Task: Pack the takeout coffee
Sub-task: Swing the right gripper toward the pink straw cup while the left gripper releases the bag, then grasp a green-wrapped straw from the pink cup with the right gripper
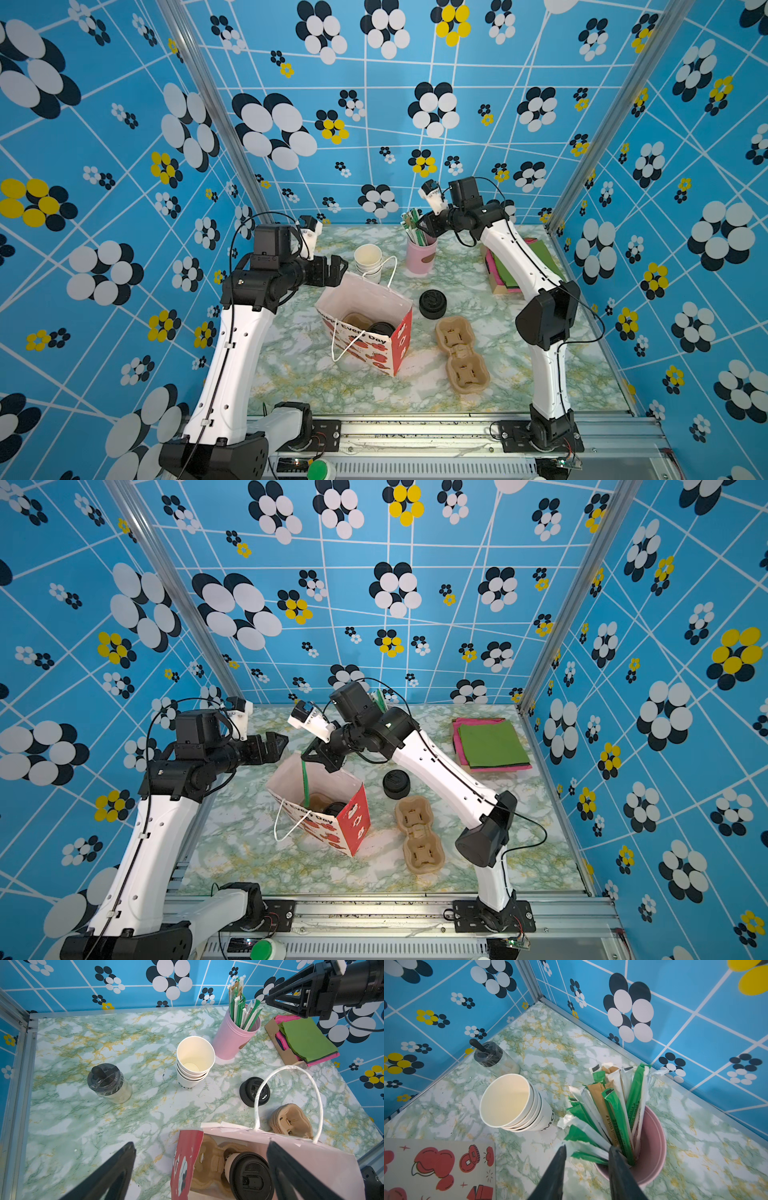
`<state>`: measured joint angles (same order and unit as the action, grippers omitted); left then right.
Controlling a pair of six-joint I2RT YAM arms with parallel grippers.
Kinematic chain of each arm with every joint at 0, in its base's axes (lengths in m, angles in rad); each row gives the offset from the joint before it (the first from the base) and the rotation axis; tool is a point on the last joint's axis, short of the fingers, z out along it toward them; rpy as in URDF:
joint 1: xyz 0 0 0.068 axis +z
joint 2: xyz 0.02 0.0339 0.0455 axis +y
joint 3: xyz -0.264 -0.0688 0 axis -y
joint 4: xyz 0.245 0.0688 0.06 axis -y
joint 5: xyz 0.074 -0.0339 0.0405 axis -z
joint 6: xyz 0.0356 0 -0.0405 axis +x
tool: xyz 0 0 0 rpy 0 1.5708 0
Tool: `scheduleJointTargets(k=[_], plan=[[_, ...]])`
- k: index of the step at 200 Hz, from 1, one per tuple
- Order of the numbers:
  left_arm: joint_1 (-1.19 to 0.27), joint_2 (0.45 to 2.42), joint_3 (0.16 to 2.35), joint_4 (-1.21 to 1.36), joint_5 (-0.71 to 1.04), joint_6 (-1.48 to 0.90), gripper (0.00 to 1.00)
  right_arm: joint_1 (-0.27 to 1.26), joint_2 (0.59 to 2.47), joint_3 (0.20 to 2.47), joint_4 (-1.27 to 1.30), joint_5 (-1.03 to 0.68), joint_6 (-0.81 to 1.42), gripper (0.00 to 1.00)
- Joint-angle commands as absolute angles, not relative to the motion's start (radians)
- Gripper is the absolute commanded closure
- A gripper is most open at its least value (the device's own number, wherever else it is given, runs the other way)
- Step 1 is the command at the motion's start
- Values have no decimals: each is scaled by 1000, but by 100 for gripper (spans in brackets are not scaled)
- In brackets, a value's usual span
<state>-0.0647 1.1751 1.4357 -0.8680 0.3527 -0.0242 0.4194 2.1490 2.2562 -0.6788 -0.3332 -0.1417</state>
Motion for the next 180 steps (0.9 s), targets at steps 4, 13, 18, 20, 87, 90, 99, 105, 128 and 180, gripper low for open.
scheduleJointTargets(k=[4, 13, 18, 20, 87, 90, 99, 105, 128, 180], plan=[[-54, 1157, 1441, -850, 374, -5, 1, 425, 2169, 2287, -720, -374, -133, 68], [-54, 1154, 1435, -843, 377, -8, 0, 424, 2169, 2287, -726, -378, -132, 70], [-54, 1155, 1430, -839, 379, -11, 0, 425, 2169, 2287, -731, -381, -130, 70], [-55, 1154, 1430, -837, 378, -12, 0, 425, 2169, 2286, -732, -382, -130, 70], [-54, 1158, 1419, -810, 397, -31, 0, 426, 2202, 2278, -782, -411, -139, 68], [-54, 1158, 1419, -810, 398, -31, 0, 426, 2204, 2279, -781, -411, -138, 68], [-53, 1158, 1420, -810, 399, -32, 0, 426, 2209, 2284, -778, -410, -139, 68], [-54, 1158, 1418, -808, 399, -32, 1, 425, 2214, 2287, -777, -410, -138, 68], [-53, 1157, 1416, -808, 397, -32, 0, 425, 2235, 2312, -785, -398, -141, 71], [-53, 1157, 1415, -805, 397, -33, 0, 426, 2234, 2332, -789, -358, -147, 89]])
